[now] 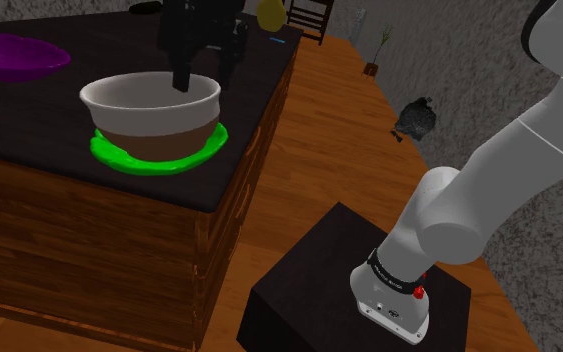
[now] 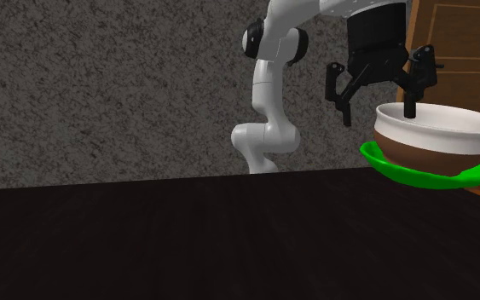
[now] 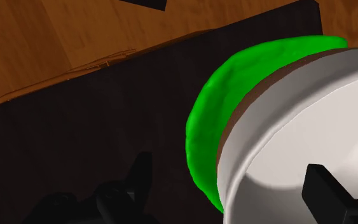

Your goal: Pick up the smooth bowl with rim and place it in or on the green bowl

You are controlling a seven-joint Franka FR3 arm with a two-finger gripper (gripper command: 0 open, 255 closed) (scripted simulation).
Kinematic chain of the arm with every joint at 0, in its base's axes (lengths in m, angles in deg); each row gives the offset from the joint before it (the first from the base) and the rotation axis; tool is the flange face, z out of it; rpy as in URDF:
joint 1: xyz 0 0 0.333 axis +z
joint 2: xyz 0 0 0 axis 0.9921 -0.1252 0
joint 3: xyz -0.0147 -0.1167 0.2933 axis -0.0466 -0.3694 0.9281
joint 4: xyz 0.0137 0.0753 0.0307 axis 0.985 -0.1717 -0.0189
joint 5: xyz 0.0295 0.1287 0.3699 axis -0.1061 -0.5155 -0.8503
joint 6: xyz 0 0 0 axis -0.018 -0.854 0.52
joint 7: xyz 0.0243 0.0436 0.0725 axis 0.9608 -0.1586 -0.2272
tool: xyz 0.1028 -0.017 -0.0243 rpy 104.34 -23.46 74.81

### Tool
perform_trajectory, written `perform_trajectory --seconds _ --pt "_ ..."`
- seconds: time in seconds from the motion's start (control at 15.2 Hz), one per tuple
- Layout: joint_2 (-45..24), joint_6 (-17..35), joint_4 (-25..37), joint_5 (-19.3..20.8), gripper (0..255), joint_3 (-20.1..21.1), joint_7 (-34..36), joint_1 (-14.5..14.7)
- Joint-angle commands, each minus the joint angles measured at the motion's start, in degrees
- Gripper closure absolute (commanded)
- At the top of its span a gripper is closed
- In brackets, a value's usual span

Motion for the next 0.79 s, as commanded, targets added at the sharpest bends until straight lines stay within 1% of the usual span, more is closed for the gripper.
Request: perform_trajectory --seconds 0.0,0.2,0.73 --pt "-0.34 -1.93 2.24 0.16 0 -0.21 0.13 -0.14" --pt "-1.78 -7.4 9.08 0.65 0 -0.7 0.61 -0.49" --pt "-1.79 -7.4 9.08 0.65 0 -0.7 0.61 -0.49"
